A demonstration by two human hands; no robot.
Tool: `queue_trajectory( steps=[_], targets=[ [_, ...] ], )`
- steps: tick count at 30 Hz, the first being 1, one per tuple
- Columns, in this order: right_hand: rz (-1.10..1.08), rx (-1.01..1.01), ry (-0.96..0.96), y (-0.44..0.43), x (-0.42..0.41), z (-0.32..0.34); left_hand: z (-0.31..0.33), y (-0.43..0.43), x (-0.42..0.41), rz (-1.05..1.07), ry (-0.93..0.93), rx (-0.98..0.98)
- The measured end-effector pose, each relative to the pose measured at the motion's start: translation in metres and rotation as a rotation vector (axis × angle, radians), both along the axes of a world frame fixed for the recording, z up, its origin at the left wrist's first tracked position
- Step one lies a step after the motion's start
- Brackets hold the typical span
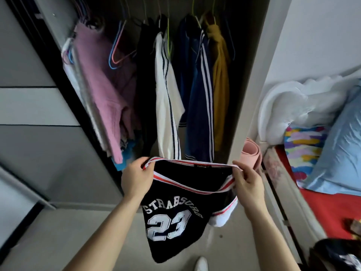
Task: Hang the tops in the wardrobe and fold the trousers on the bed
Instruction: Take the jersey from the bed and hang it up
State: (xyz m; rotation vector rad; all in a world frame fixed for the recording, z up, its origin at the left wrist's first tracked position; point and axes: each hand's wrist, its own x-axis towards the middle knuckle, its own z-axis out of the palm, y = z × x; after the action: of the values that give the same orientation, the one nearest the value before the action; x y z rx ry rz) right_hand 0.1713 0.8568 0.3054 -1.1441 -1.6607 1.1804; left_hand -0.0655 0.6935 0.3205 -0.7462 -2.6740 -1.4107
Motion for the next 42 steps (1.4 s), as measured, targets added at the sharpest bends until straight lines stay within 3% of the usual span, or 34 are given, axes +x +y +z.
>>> queue_trajectory(
  steps=[3, 5, 11, 14, 21, 27, 33, 42],
  targets=[
    [0.031, 0.169, -0.216, 0.016, -0.04, -0.003, 0.018, 0.012, -0.034, 0.036, -0.013, 0.078],
    [0.069, 0.175, -0.256, 0.032, -0.07, -0.002, 0.03, 0.021, -0.059, 0.006, -0.043, 0.136],
    [0.299, -0.008, -0.086, 0.078, -0.172, 0.027, 0.073, 0.054, -0.13, -0.024, -0.227, 0.156],
    [0.361, -0.023, -0.061, 0.099, -0.212, 0.039, 0.087, 0.071, -0.155, 0.027, -0.156, 0.141],
    [0.442, 0.213, -0.25, 0.138, -0.271, 0.069, 0.097, 0.108, -0.196, 0.21, 0.027, 0.468],
    [0.381, 0.36, -0.031, 0.159, -0.317, 0.113, 0.115, 0.132, -0.236, 0.179, -0.046, 0.551],
    [0.15, 0.458, 0.103, 0.183, -0.369, 0.184, 0.128, 0.158, -0.276, -0.038, -0.103, 0.604],
    [0.118, 0.34, -0.153, 0.21, -0.451, 0.248, 0.131, 0.171, -0.328, -0.465, -0.121, 0.534]
  ],
)
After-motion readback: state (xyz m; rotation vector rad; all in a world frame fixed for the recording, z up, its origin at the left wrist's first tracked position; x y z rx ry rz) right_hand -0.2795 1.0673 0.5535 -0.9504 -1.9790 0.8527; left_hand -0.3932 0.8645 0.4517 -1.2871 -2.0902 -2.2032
